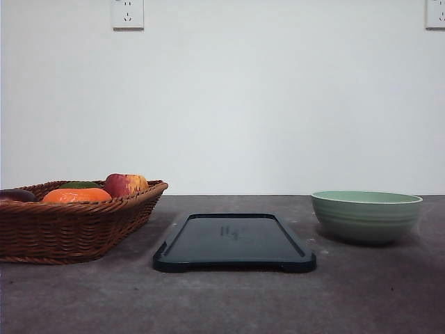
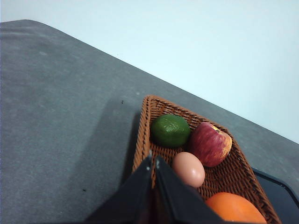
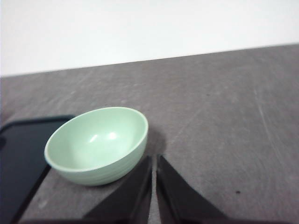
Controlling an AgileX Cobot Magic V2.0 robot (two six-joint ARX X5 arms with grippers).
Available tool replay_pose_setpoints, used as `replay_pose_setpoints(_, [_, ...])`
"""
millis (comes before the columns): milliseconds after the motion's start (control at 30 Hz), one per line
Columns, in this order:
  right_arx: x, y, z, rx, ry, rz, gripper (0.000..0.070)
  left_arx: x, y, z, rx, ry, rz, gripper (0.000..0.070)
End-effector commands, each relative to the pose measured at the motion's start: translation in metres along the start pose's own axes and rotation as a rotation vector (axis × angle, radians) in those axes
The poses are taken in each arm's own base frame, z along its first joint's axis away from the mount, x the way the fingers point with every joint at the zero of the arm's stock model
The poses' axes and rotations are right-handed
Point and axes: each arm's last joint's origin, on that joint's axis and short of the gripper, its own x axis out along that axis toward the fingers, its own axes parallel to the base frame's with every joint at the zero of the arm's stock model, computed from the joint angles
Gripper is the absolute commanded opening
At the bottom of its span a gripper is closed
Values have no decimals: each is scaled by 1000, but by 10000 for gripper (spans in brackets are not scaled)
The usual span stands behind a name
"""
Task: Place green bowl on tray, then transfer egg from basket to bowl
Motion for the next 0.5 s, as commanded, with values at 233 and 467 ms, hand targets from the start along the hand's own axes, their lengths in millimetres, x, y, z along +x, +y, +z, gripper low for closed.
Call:
replay_pose_setpoints(233, [0, 2, 8, 230, -83, 38, 7, 1, -1, -4, -129, 44, -89, 0])
replay_pose_setpoints(467, [-3, 6, 20, 225, -178, 123, 7, -1, -9, 12, -2, -106, -158, 0])
